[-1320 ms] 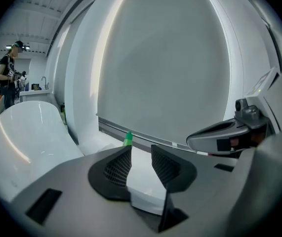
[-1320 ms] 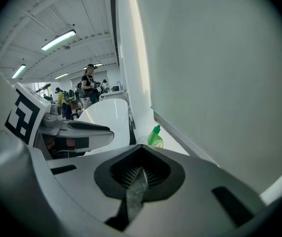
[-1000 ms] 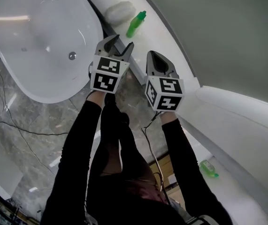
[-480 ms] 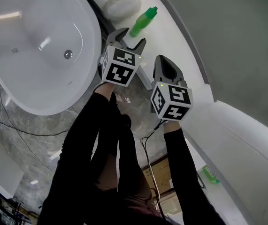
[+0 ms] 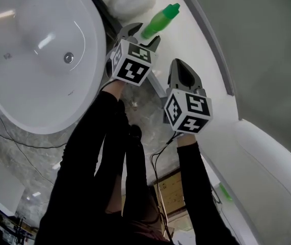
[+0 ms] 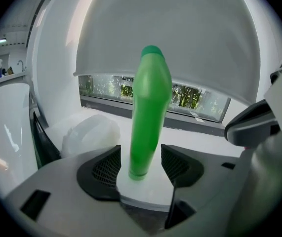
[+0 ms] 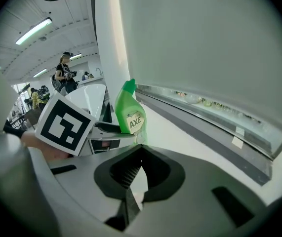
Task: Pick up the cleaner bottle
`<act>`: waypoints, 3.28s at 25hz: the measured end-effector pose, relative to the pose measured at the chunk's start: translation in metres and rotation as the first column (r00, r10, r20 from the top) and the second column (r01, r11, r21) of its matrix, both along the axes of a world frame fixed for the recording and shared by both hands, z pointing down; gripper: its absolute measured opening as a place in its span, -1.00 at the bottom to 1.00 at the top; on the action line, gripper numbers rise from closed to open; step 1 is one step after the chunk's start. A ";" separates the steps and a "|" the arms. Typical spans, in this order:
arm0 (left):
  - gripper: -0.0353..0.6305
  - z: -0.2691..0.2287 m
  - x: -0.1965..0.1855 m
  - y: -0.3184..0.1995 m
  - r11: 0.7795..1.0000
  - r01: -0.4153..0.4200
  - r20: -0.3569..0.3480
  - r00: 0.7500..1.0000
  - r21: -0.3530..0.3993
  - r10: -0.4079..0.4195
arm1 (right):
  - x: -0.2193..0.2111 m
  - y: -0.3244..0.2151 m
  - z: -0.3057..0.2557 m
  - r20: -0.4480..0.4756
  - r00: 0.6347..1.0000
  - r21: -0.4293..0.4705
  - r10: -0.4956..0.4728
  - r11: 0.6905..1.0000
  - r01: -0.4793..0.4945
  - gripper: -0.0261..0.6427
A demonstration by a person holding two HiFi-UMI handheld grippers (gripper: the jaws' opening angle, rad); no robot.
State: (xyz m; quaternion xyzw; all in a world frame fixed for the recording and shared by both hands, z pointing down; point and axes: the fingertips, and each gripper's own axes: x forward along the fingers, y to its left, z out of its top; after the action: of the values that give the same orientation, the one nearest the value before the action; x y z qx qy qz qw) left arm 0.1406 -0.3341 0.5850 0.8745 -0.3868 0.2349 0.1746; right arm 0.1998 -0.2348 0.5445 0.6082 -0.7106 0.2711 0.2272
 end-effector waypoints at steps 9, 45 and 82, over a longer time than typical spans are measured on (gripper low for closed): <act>-0.12 0.019 0.015 -0.019 1.000 -0.021 -0.003 1.000 0.003 0.021 | 0.004 -0.011 0.014 -0.005 1.000 -0.012 0.022 1.000 -0.022 -0.92; -0.30 0.000 0.029 -0.016 0.993 -0.007 -0.010 1.000 0.121 0.008 | 0.025 -0.016 0.016 -0.053 0.997 -0.022 0.057 0.998 -0.059 -0.92; -0.31 -0.116 -0.263 0.098 0.901 0.412 0.068 0.903 0.133 -0.423 | -0.184 -0.007 -0.087 -0.035 0.928 0.113 -0.372 0.921 0.374 -0.92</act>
State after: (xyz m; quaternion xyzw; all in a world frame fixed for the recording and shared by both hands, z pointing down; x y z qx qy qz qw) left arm -0.1228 -0.2363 0.4686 0.7675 -0.5861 0.2107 0.1514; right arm 0.0158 -0.2420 0.4573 0.4760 -0.8266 0.1764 0.2429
